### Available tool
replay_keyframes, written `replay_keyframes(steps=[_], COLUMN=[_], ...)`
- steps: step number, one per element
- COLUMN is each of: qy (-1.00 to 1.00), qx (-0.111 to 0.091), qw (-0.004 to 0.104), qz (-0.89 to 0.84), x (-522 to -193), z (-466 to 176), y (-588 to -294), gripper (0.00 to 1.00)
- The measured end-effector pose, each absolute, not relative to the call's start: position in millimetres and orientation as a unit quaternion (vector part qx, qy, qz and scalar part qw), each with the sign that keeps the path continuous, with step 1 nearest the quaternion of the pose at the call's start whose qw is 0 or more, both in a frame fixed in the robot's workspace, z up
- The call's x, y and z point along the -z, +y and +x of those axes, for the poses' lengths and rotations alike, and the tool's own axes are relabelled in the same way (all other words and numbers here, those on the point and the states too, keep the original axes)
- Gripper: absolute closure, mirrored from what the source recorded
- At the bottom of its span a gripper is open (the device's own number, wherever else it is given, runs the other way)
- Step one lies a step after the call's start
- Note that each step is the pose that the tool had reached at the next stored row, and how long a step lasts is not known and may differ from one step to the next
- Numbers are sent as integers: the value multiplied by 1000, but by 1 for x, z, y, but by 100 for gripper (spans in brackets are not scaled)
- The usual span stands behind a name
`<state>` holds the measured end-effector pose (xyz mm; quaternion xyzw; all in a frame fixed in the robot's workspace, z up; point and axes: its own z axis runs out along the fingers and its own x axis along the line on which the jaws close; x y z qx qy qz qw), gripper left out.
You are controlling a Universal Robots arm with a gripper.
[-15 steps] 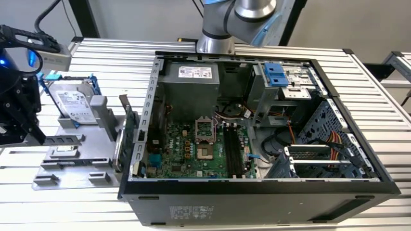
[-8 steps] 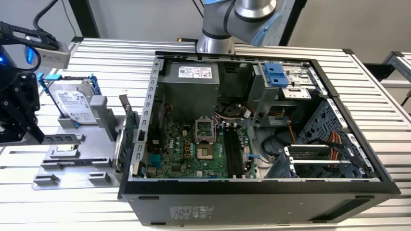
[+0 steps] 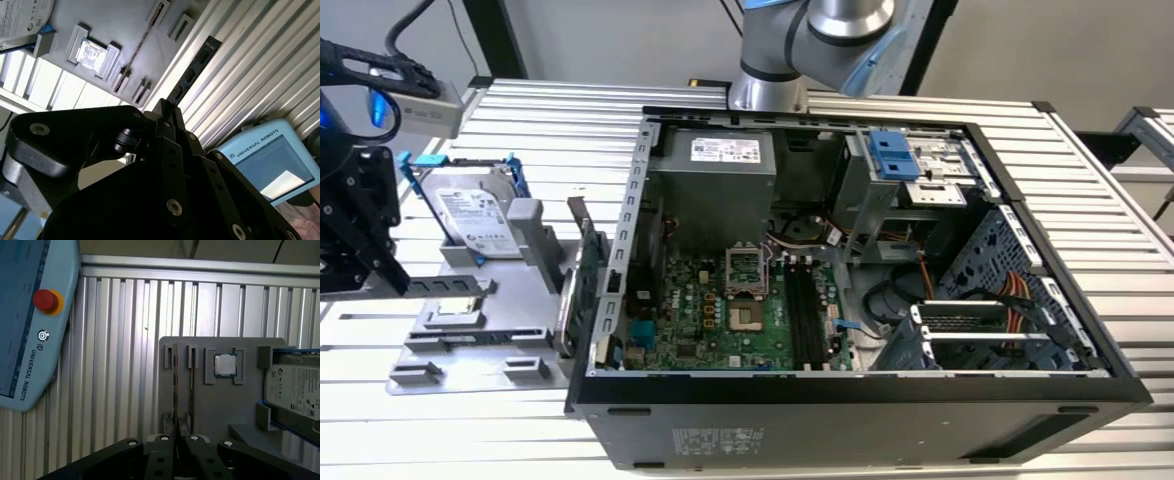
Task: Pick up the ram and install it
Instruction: 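Pick up the ram and move it above insertion slot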
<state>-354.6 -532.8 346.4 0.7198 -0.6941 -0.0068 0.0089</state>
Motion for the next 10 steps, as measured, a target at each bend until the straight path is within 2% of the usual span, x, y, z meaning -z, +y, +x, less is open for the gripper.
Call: replay_keyframes(steps=[10], qy=[-694], qx=[7], qw=[9], qz=[720], x=[-350], z=[-355], y=[-533], gripper=[100])
